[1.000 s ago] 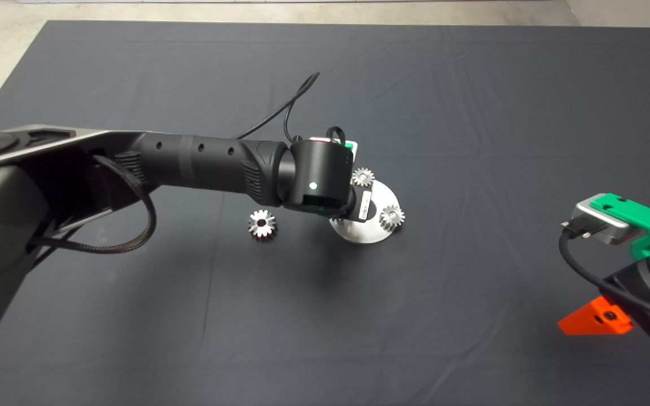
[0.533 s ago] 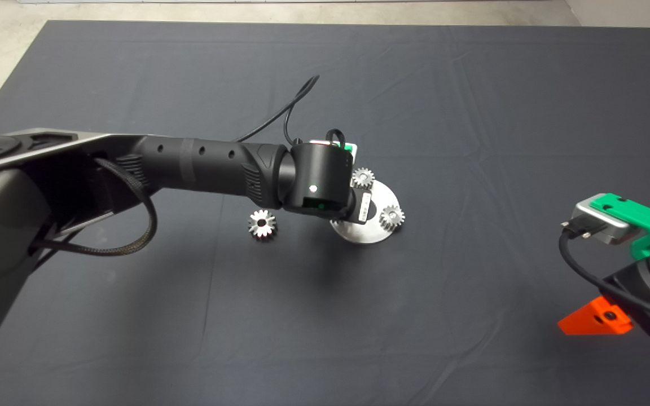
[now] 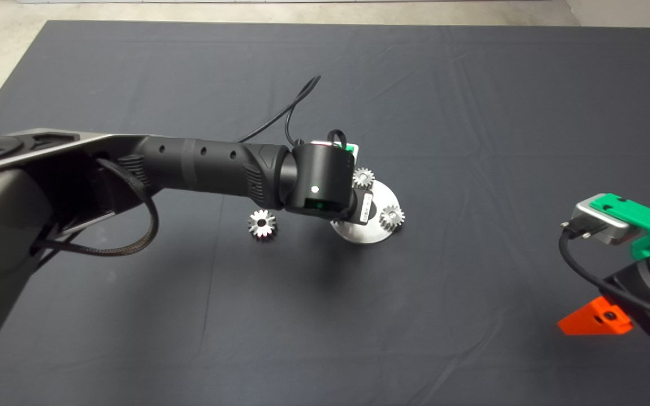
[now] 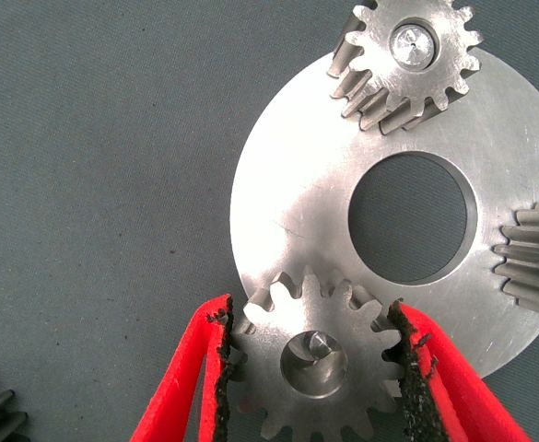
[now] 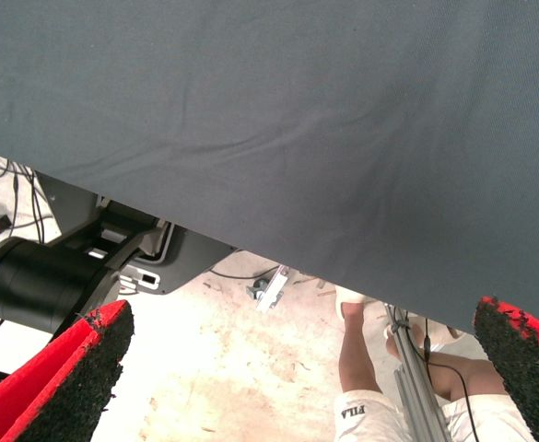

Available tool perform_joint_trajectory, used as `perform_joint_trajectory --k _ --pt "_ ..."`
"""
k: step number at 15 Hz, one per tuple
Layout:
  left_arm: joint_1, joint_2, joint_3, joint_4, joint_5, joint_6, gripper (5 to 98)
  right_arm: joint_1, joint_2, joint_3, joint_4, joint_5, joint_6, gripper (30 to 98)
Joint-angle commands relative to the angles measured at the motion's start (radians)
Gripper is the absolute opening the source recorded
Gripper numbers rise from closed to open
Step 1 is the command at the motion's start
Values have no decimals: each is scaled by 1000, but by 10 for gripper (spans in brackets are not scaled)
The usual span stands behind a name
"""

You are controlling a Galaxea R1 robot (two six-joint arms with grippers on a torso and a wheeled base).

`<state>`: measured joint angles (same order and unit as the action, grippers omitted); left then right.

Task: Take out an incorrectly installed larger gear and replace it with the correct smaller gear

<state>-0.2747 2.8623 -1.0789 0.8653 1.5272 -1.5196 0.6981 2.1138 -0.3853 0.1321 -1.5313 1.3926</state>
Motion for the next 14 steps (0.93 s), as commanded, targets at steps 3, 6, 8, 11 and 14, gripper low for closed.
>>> perform_joint_trajectory --k 3,6,8,11,14 --pt "-11 2 25 20 42 6 355 20 -2 4 34 -116 0 976" --pt "-9 4 25 18 42 6 355 20 -2 4 34 -116 0 976" --pt "0 4 27 20 42 4 355 20 -2 4 34 -116 0 976" --pt "0 4 33 18 42 6 355 20 -2 4 34 -116 0 976" --pt "0 4 32 20 42 5 355 20 -2 4 34 -116 0 976"
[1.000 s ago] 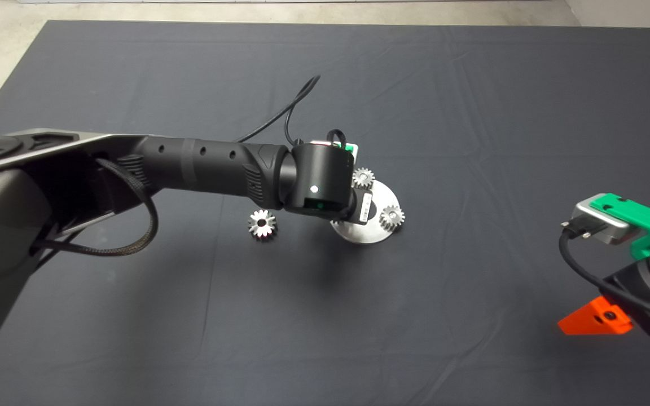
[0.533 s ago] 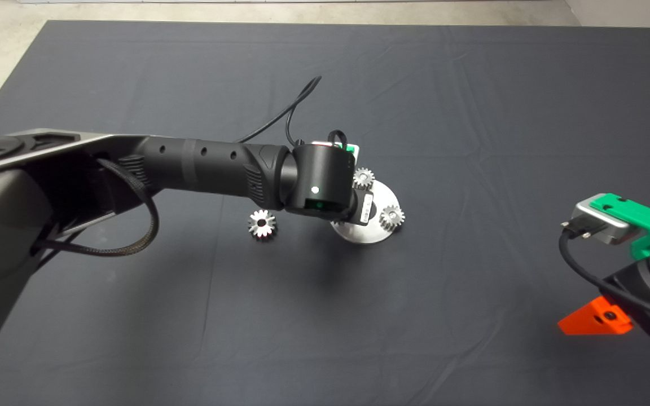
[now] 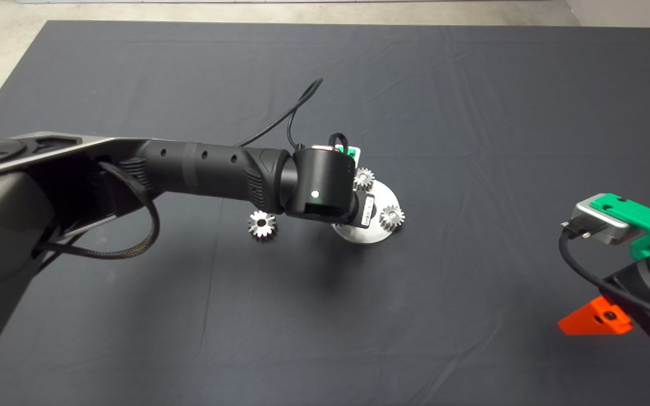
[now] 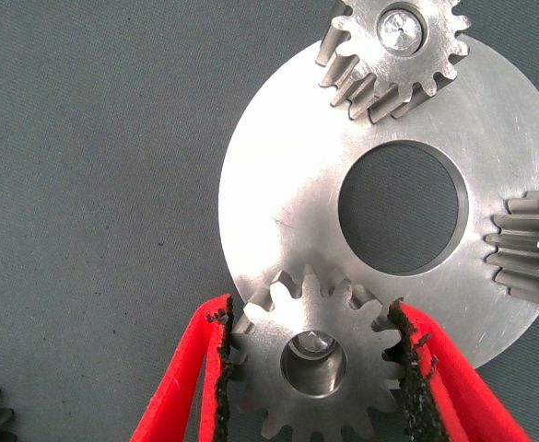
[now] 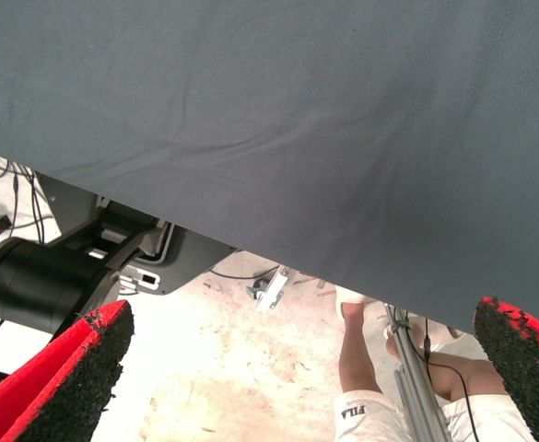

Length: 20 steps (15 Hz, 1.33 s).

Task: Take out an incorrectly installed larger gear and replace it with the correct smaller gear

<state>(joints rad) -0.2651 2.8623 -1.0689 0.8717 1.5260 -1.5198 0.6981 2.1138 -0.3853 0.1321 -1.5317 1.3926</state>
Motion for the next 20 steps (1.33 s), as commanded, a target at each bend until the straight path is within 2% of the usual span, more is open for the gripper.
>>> perform_joint_trajectory --k 1,20 --pt "-10 6 20 13 43 5 355 20 -2 4 34 -116 0 976" --pt "13 7 2 27 45 7 354 19 -4 4 34 -117 0 976"
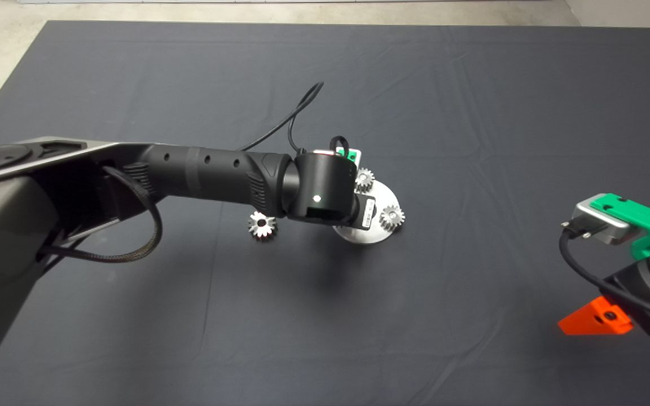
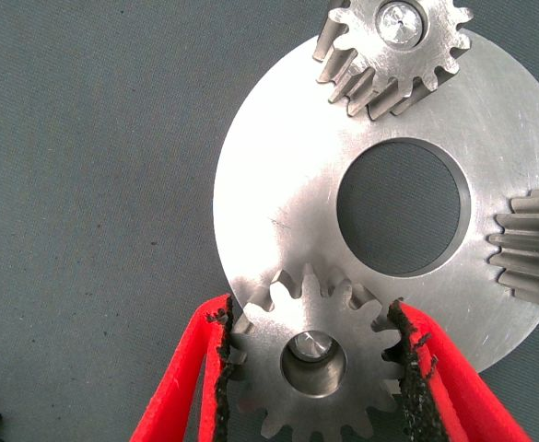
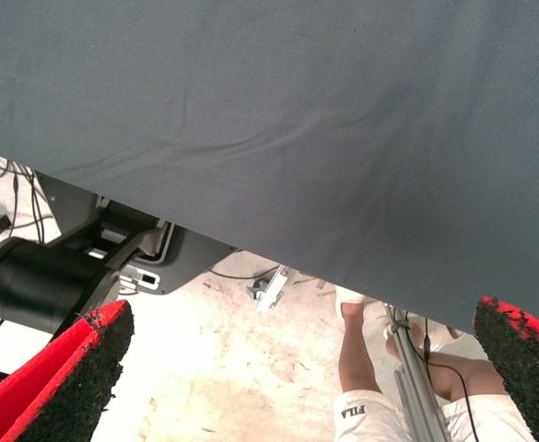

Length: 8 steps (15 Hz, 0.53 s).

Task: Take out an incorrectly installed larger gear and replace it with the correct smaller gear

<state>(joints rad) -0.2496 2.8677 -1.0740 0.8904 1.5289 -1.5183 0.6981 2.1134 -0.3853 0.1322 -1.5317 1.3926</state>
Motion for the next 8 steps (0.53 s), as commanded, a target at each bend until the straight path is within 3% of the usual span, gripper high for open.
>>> perform_joint_trajectory --k 1,8 --pt "-2 3 7 8 42 6 354 20 -3 4 35 -117 0 976" --pt "-2 2 19 8 42 6 393 20 -3 4 35 -117 0 976"
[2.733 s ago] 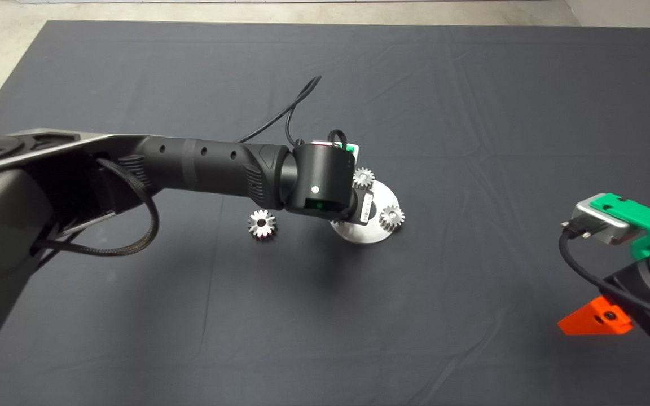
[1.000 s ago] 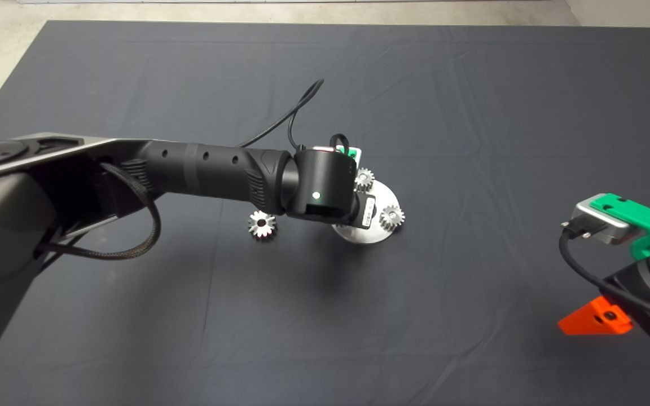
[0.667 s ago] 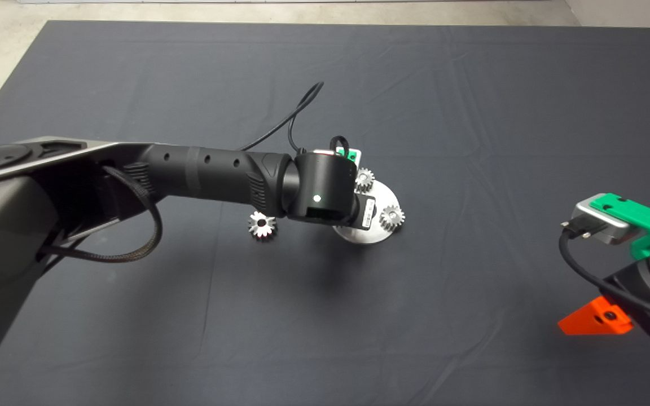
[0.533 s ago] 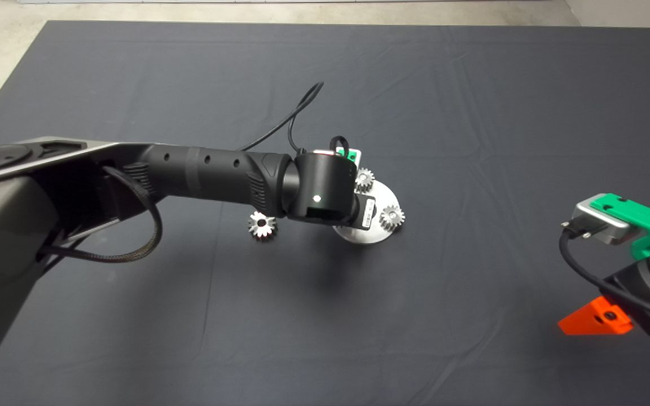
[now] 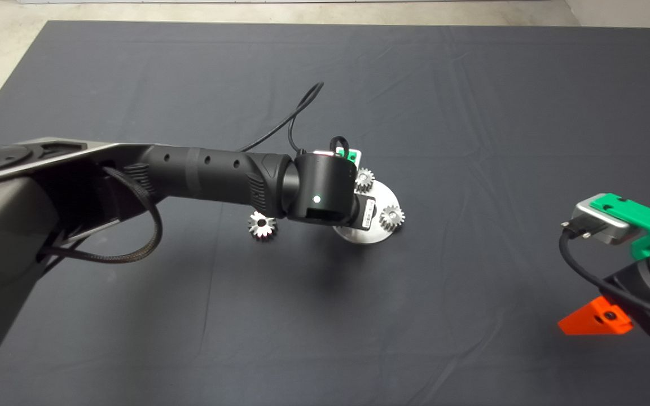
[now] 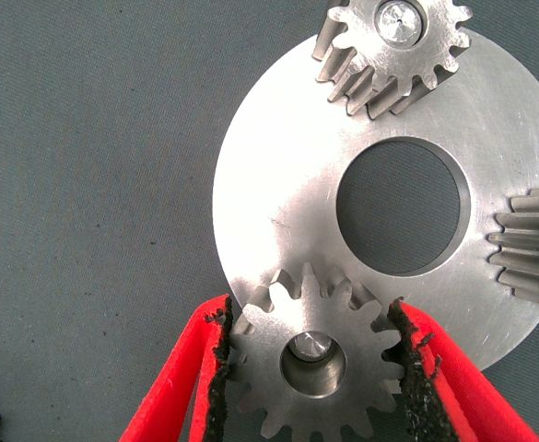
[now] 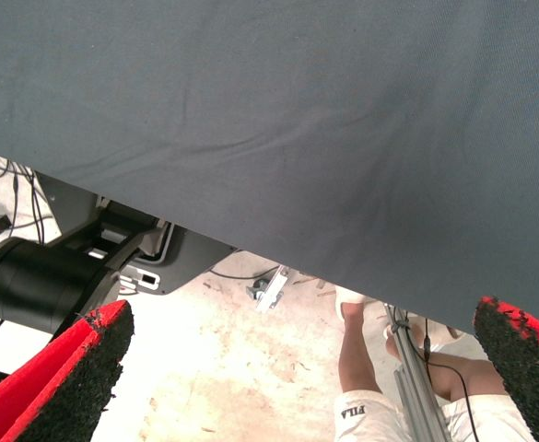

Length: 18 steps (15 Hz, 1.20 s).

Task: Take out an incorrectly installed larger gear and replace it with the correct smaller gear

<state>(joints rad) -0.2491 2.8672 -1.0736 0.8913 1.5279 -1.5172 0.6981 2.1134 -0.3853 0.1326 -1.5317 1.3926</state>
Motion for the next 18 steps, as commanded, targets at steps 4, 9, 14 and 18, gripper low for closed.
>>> perform_joint_trajectory --k 4,9,14,18 --pt "-2 -2 19 8 43 5 434 20 -3 4 35 -116 0 976" --pt "-8 -25 40 5 42 5 528 20 -3 4 35 -117 0 976" --pt "-174 -206 181 -129 49 2 586 20 -5 4 35 -117 2 976" --pt "-398 -430 383 -503 48 6 633 20 -2 4 35 -116 0 976"
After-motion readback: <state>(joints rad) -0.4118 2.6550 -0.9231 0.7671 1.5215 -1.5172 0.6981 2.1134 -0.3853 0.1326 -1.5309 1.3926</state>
